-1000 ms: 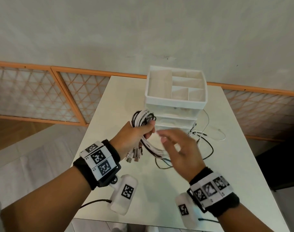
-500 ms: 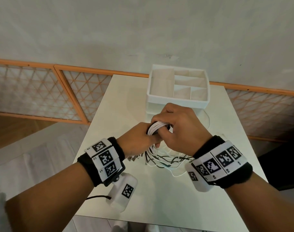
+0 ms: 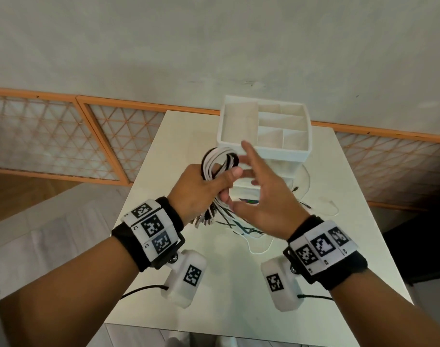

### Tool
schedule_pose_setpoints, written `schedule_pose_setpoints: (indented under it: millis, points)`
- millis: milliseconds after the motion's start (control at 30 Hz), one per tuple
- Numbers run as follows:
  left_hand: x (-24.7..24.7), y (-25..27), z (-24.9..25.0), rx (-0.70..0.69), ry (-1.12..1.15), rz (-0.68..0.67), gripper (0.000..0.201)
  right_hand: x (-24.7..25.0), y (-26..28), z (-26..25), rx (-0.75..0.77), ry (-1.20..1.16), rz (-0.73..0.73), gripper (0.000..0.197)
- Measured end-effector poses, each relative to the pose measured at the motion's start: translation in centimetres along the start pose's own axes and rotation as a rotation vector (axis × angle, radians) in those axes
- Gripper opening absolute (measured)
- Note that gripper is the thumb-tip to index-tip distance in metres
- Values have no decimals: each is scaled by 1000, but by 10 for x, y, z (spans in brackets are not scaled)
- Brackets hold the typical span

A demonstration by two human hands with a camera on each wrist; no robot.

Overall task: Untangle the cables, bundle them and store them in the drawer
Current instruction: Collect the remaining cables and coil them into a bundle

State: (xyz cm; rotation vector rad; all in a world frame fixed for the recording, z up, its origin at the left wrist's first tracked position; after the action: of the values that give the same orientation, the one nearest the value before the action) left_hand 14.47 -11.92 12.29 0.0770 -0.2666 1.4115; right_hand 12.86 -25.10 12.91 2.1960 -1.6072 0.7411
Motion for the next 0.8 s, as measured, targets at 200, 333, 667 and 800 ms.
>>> schedule_pose_setpoints:
  millis: [200, 333, 667, 800]
  points:
    - [-13, 4, 10, -30, 244, -119, 41, -56, 13, 62, -176, 104, -134, 29]
    - [-11, 7, 1, 1, 214, -133, 48, -37, 11, 110, -368, 460, -115, 32]
    - [-21, 9, 1, -39, 109, -202, 51, -51, 5, 48, -74, 70, -74, 16]
    - [-19, 11, 2, 96, 156, -194, 48, -37, -2, 89, -286, 329, -62, 13]
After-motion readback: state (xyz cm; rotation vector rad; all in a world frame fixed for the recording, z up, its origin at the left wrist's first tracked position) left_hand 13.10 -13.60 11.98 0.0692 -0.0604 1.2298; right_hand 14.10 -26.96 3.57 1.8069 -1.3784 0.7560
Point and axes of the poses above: each hand's wrist, its own y-axis away from the middle knuckle, its own x-axis out of the back of the hand, z = x × y, the point moved 7 cm from there along -y, towards the middle knuckle, and after that the axes turned 4 degrees about -x, right-handed, at the moved point
